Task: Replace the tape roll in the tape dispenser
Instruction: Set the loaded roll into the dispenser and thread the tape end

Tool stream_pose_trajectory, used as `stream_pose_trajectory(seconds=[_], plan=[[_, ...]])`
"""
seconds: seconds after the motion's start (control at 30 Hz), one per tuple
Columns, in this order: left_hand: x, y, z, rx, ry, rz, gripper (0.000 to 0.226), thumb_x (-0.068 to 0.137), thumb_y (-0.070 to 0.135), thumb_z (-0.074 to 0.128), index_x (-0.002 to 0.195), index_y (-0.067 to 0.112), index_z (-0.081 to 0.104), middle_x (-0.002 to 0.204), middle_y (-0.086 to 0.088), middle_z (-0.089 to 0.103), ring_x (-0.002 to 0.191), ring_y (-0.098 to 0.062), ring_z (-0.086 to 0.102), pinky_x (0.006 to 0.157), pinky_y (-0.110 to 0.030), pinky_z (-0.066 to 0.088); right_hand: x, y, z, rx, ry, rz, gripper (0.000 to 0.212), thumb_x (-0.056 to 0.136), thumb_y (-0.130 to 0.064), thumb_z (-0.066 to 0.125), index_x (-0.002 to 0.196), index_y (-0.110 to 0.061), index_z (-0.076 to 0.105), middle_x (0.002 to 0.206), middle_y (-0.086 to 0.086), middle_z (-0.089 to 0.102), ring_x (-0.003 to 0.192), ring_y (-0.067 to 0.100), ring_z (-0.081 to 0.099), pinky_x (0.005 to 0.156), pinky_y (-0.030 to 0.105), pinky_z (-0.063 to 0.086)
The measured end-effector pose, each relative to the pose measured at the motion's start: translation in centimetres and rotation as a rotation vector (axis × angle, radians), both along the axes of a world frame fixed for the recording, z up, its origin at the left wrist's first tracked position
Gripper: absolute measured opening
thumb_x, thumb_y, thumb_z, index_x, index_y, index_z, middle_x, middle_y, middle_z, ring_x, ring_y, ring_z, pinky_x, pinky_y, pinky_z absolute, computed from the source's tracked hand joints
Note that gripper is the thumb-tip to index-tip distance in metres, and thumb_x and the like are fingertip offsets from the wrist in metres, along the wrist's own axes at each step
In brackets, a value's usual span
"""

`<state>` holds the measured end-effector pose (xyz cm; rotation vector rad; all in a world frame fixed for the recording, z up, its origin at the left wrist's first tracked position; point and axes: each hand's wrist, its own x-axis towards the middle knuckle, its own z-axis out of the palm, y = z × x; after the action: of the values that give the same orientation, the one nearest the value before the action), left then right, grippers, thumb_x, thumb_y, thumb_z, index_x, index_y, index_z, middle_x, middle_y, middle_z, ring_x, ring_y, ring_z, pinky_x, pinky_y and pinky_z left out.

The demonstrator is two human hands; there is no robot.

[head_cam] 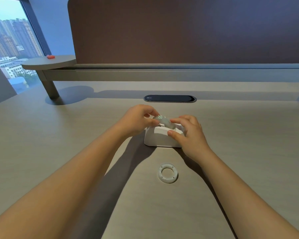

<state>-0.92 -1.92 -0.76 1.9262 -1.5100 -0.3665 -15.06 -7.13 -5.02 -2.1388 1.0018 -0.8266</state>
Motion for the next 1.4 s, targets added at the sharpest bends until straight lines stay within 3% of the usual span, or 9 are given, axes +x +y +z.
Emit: stream_pose_trajectory(seconds=[0.1,0.27,0.37,0.6,0.73,0.9,1.03,1.23,1.4], plan=[[0.1,0.2,-0.6,-0.019,0.267,0.000,0.026,0.086,0.022,0.048,0.108,0.013,0.059,0.103,0.001,0.056,0.098,-0.015,0.049,0.083,-0.027,0.042,0.0,0.1,0.1,0.003,-0.002,0.000,0.036,0.082,-0.023,0.057,0.117,-0.018,0.053,0.134,0.007,0.039,0.124,0.022,0.032,0.100,0.034,0.031],[0.2,0.1,-1.9,-0.026,0.602,0.070,0.017,0.088,0.028,0.043,0.084,0.021,0.058,0.085,0.004,0.058,0.093,-0.019,0.052,0.079,-0.027,0.046,0.0,0.1,0.2,0.020,0.031,-0.003,0.036,0.083,-0.024,0.056,0.118,-0.019,0.052,0.136,0.007,0.037,0.125,0.023,0.030,0.102,0.037,0.031],[0.3,-0.1,-2.2,-0.011,0.627,0.080,0.014,0.086,0.028,0.047,0.077,0.024,0.057,0.085,0.002,0.058,0.092,-0.021,0.053,0.086,-0.036,0.046,0.1,0.1,0.3,0.032,0.042,0.002,0.035,0.083,-0.024,0.056,0.118,-0.019,0.052,0.135,0.007,0.037,0.124,0.023,0.030,0.103,0.039,0.031],[-0.4,-0.3,-2.1,-0.089,0.648,0.096,0.010,0.086,0.020,0.050,0.079,0.015,0.056,0.074,0.003,0.054,0.067,-0.009,0.048,0.062,-0.023,0.040,0.1,-0.1,0.4,0.075,0.011,0.013,0.034,0.080,-0.022,0.059,0.114,-0.017,0.055,0.131,0.007,0.039,0.123,0.023,0.031,0.103,0.040,0.031],[-0.4,-0.3,-2.2,-0.105,0.608,0.101,0.016,0.086,0.020,0.049,0.096,0.009,0.056,0.075,0.005,0.054,0.069,-0.006,0.049,0.062,-0.018,0.043,0.2,-0.2,0.9,0.113,0.013,-0.004,0.035,0.081,-0.032,0.055,0.115,-0.024,0.054,0.130,0.004,0.043,0.120,0.025,0.037,0.106,0.049,0.033],[-0.6,-0.4,-2.3,-0.128,0.647,0.123,0.028,0.086,0.020,0.049,0.106,0.002,0.057,0.080,0.002,0.056,0.074,-0.007,0.050,0.070,-0.021,0.041,0.8,-0.3,2.5,-0.049,-0.020,-0.097,0.029,0.089,-0.029,0.043,0.108,-0.017,0.061,0.123,0.005,0.059,0.117,0.026,0.040,0.099,0.041,0.029],[-0.4,-0.1,-2.5,-0.141,0.708,0.158,0.020,0.087,0.024,0.047,0.100,0.012,0.057,0.092,-0.005,0.058,0.091,-0.020,0.051,0.078,-0.032,0.045,1.7,-0.5,2.8,-0.005,0.021,-0.075,0.027,0.088,-0.032,0.045,0.096,-0.016,0.066,0.108,0.007,0.067,0.107,0.028,0.049,0.088,0.038,0.030],[0.3,1.0,-2.9,-0.135,0.729,0.158,0.016,0.088,0.026,0.045,0.094,0.016,0.056,0.100,-0.007,0.059,0.101,-0.024,0.055,0.090,-0.041,0.046,2.3,-0.3,3.3,0.050,0.092,-0.076,0.030,0.084,-0.042,0.048,0.090,-0.020,0.068,0.104,0.005,0.068,0.103,0.027,0.047,0.081,0.037,0.023],[0.3,1.8,-3.1,-0.132,0.693,0.110,0.025,0.087,0.024,0.048,0.107,0.012,0.057,0.103,-0.005,0.059,0.100,-0.020,0.054,0.081,-0.029,0.047,2.4,-0.1,3.9,0.096,0.110,-0.092,0.025,0.083,-0.038,0.054,0.089,-0.020,0.070,0.105,0.004,0.069,0.099,0.025,0.048,0.081,0.036,0.024]])
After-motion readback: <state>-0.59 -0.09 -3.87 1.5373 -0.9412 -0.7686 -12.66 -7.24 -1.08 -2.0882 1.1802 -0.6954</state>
